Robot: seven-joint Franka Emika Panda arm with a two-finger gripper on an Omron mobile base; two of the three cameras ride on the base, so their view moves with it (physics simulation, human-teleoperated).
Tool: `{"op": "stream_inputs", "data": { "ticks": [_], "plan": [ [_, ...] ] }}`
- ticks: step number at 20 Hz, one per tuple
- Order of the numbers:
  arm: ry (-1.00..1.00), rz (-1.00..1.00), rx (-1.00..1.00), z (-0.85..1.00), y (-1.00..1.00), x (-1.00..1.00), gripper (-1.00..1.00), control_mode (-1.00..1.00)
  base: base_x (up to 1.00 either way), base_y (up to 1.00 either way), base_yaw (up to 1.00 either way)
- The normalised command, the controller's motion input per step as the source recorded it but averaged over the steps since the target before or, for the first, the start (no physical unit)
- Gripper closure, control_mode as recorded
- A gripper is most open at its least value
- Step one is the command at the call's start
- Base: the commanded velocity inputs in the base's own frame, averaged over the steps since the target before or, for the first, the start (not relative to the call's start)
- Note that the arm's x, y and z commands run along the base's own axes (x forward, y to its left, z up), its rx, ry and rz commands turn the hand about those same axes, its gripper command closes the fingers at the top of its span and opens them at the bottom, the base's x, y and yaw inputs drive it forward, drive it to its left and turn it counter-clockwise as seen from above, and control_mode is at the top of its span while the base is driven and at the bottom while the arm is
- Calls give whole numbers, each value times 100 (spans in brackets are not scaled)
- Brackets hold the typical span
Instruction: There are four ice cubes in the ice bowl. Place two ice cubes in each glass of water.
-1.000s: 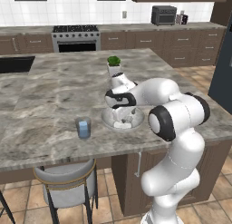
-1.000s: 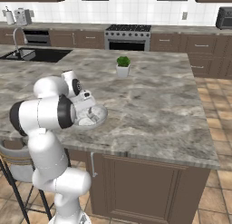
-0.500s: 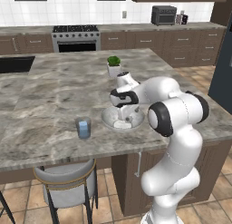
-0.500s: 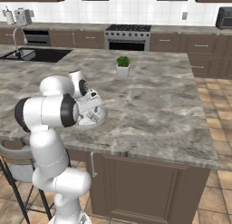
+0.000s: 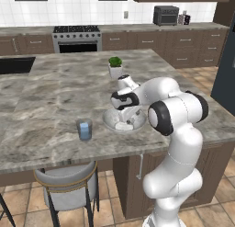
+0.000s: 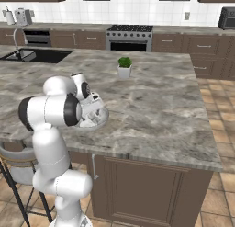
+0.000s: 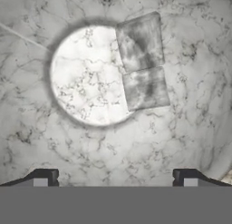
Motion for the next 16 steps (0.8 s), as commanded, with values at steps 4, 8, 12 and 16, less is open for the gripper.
{"op": "stream_inputs", "data": {
  "ticks": [4,8,12,16],
  "plan": [
    [-2,0,-1,-27,0,0,-100,-100,0,0,0],
    [-6,0,0,-19,0,7,-100,-100,0,0,0],
    [-11,0,0,-2,0,21,-100,-100,0,0,0],
    [-11,0,0,-4,0,18,-100,-100,0,0,0]
  ]
}}
